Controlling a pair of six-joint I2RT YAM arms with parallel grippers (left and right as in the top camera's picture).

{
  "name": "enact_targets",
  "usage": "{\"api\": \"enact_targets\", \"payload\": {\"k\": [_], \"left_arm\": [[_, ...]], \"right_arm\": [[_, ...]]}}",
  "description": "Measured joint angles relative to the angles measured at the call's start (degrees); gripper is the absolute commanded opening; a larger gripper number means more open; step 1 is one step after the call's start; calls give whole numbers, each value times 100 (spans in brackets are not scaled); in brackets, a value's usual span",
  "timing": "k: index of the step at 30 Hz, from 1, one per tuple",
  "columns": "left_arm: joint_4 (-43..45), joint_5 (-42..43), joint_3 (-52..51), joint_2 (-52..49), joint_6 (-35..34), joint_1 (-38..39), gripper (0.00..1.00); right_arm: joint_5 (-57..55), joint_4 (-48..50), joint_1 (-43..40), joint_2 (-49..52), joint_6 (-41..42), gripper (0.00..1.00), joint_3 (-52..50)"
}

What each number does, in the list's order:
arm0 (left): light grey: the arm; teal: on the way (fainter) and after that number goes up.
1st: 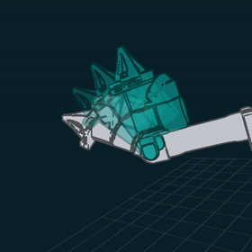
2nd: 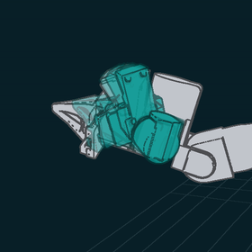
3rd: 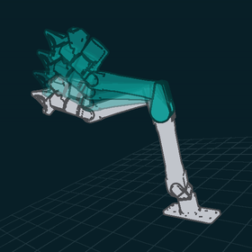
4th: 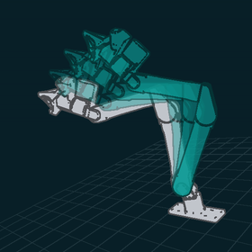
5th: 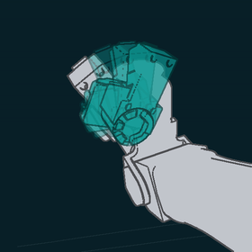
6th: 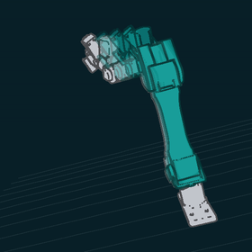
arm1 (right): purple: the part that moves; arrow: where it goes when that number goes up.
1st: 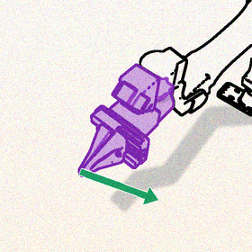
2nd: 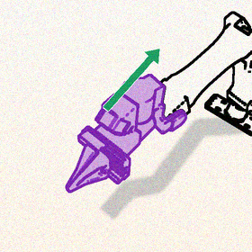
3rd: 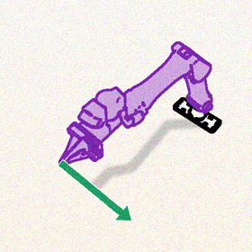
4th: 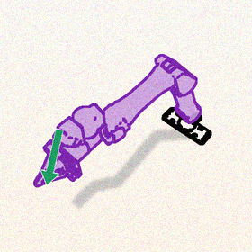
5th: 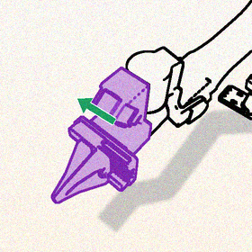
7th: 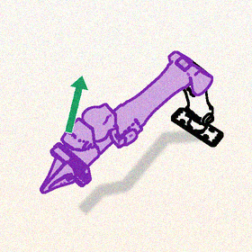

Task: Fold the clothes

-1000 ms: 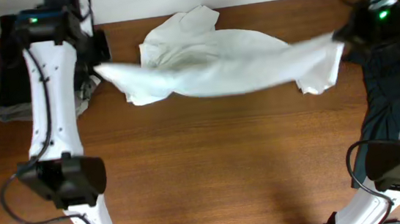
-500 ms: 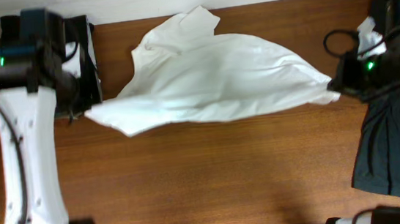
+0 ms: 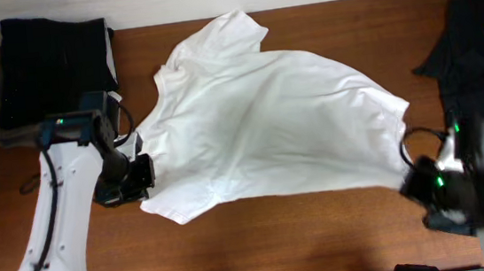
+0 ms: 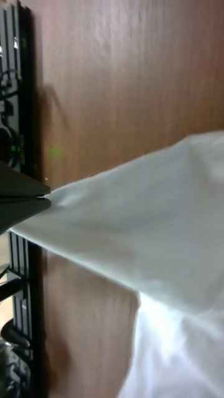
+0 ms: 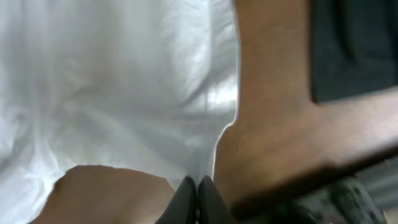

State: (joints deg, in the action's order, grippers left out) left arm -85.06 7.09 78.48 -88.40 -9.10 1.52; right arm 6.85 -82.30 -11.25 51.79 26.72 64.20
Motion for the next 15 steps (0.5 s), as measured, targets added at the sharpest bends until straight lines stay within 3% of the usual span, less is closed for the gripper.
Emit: {"api": "enact_targets", "payload": {"k": [6, 10, 15], "left_arm": [[-225, -413, -2, 817, -275, 0, 0], [-516, -424, -81, 837, -382, 37, 1], [-116, -437, -361, 837, -413, 197, 4]], "right_arm": [[-518, -566, 0, -382, 376, 4, 2], [-557, -616, 0, 291, 459, 4, 0], [-509, -546, 0, 761, 461, 4, 0]]}}
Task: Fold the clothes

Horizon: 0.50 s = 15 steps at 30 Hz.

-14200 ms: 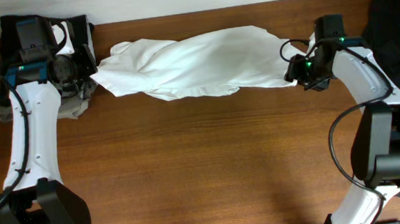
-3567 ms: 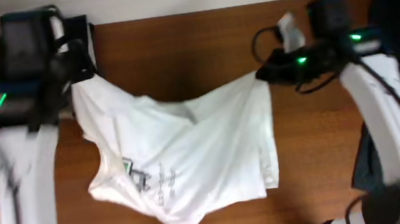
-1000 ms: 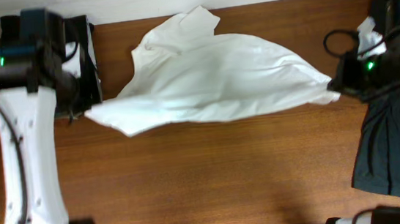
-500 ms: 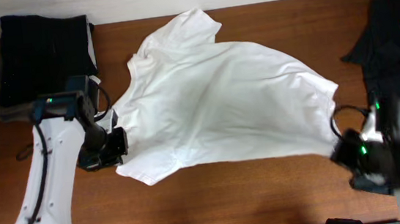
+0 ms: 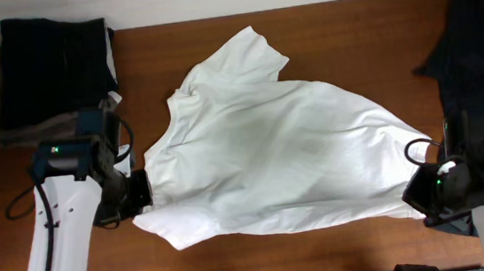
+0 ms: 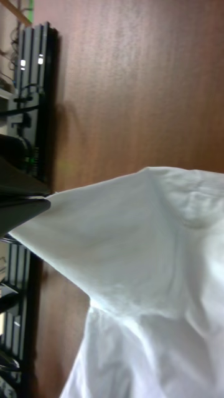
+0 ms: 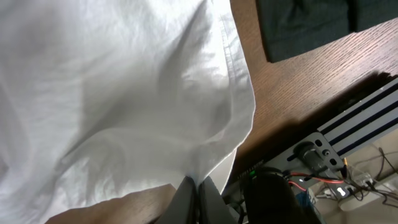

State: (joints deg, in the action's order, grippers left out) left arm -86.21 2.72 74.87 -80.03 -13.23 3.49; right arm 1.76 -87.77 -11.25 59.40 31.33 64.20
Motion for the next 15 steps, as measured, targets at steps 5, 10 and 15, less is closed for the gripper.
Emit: {"api": "enact_targets", "payload": {"k": [5, 10, 15], "left_arm": [[470, 0, 0, 0, -4, 0, 4], [1097, 2, -11, 0, -11, 0, 1], [2037, 175, -20, -13, -98, 0, 1]], "right_arm": [[162, -13, 0, -96, 13, 4, 0], [238, -306, 0, -968, 168, 4, 0], [219, -354, 0, -986, 354, 4, -98]]}}
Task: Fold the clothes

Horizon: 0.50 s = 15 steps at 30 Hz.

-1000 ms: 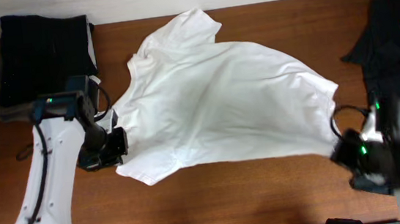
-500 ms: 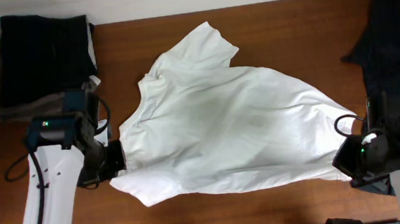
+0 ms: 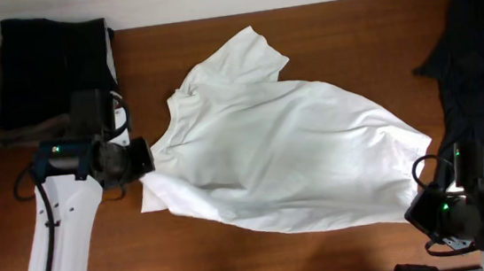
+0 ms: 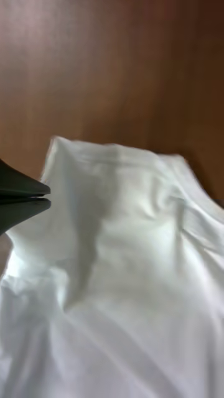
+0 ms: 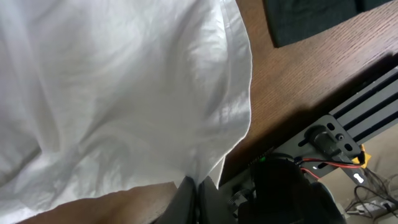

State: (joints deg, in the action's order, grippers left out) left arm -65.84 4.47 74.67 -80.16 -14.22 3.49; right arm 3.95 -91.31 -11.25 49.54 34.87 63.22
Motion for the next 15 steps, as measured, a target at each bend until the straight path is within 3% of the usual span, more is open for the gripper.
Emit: {"api": "enact_targets", "payload": {"k": [15], "left_arm": [[2114, 439, -7, -1246, -125, 118, 1]], "right_arm": [[-846, 704, 0, 404, 815, 4, -358]]}}
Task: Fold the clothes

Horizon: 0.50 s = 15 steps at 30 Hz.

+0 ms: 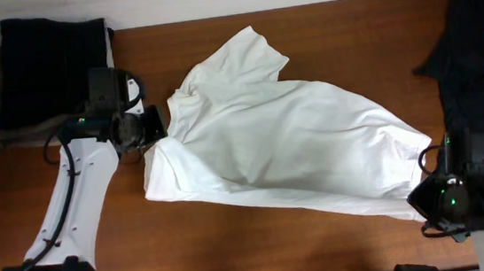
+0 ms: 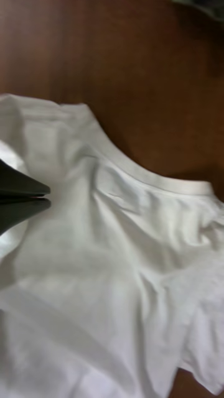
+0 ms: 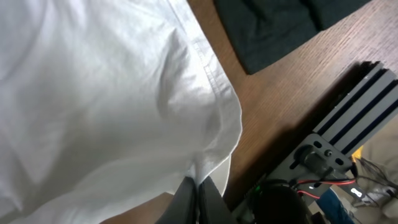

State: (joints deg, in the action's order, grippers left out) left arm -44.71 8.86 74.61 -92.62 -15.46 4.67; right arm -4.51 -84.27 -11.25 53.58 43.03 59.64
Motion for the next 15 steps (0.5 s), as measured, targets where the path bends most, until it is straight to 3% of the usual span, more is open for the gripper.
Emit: {"api": "enact_targets", "payload": {"k": [11, 12, 13, 14, 15], "left_arm": [[1180, 22, 0, -551, -7, 85, 2], [1228, 22, 0, -597, -7, 85, 22], [1300, 24, 0, -647, -7, 85, 56], [1351, 20, -2, -682, 4, 85, 80], [1434, 22, -2, -719, -7, 85, 93]], "right_arm": [[-151, 474, 0, 424, 538, 5, -835], [-151, 538, 0, 424, 557, 18, -868], [-151, 590, 0, 424, 584, 36, -885], [-166, 640, 0, 424, 619, 80, -894], [-164, 680, 0, 424, 608, 98, -898]]}}
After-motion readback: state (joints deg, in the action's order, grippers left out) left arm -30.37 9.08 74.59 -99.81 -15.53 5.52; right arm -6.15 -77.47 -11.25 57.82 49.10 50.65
